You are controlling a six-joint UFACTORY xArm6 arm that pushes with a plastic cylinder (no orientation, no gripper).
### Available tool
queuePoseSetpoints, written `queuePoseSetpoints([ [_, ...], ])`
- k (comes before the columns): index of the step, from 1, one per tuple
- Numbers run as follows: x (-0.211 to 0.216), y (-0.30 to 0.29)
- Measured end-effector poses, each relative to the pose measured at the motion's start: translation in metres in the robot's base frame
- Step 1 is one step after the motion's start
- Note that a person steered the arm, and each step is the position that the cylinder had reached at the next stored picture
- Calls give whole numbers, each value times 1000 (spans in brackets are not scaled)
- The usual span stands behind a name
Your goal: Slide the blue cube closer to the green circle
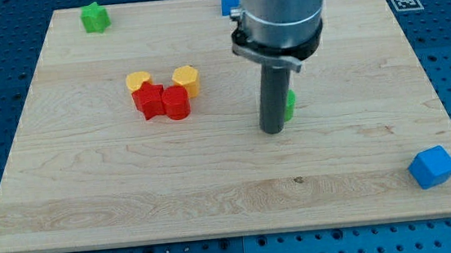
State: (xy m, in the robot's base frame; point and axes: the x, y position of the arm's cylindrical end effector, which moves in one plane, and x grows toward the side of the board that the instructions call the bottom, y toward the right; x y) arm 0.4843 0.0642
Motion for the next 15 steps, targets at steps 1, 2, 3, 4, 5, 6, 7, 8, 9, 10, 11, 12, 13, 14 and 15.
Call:
queuePoseSetpoints([
  [1, -5, 17],
  [2, 49, 25],
  [3, 109, 63],
  [4, 119, 167],
  [5, 119, 197],
  [6, 118, 197],
  [7, 118, 197],
  [8, 115, 210],
  [9, 98, 223],
  [10, 75, 228],
  [11, 56, 218],
  [12, 33, 207],
  [13, 23, 187],
  [14, 12, 160],
  [15, 0, 130],
])
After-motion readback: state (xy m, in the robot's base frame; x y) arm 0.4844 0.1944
